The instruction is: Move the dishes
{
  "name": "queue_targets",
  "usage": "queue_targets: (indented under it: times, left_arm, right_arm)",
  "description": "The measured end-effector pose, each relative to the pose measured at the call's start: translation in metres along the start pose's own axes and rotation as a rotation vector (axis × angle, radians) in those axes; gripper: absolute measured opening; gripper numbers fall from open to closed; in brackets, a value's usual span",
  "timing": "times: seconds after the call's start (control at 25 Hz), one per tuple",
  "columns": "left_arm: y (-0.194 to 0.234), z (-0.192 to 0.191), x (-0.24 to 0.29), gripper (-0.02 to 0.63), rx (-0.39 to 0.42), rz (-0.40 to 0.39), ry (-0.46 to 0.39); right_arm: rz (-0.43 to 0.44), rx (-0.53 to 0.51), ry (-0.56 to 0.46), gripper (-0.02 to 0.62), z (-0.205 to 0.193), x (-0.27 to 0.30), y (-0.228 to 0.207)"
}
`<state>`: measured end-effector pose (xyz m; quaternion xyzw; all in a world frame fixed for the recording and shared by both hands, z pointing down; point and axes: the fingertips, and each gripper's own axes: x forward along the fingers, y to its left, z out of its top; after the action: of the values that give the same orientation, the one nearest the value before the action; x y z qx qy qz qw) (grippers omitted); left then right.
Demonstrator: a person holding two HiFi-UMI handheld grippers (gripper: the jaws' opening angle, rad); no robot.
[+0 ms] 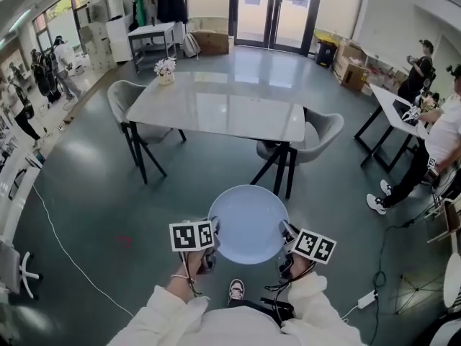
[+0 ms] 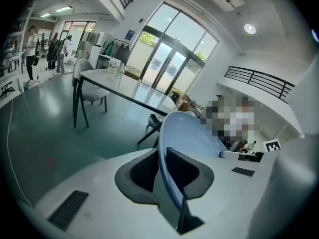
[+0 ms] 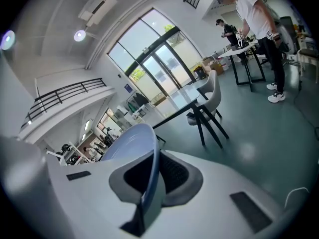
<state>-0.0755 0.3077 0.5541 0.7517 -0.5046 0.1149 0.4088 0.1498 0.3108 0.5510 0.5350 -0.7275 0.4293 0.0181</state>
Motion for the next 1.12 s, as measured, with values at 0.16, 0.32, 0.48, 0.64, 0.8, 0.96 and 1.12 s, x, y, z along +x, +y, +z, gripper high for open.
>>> queue_targets:
  times: [0.16,0.32,0.48,0.64,0.8,0.96,1.12]
  left_arm:
    - [-0.01,0.02,0.024,0.049,0.024,-0.002,0.005]
    - [-0.012,0.034,0.048,0.049,0.025,-0.001,0.011]
    - [-0.016,0.049,0.07,0.049,0.021,-0.005,0.012]
    - [-0.019,0.066,0.09,0.049,0.019,-0.01,0.007]
    - [-0.019,0.075,0.104,0.049,0.011,-0.009,0.006]
    - [-0.018,0.082,0.112,0.049,0.011,-0.002,0.007]
    - [-0.016,0.084,0.116,0.049,0.019,0.016,0.013]
  right_arm:
    - [0.001,0.013,-0.006,0.069,0.025,0.015,-0.013]
    - [0.004,0.018,0.002,0.069,0.041,0.031,-0.025]
    - [0.006,0.014,0.008,0.069,0.06,0.046,-0.035]
    - [0.01,0.002,0.01,0.069,0.082,0.062,-0.041]
    - [0.015,-0.009,0.013,0.069,0.095,0.074,-0.046]
    - [0.018,-0.009,0.016,0.069,0.103,0.084,-0.048]
    - [0.022,0.009,0.023,0.069,0.1,0.089,-0.052]
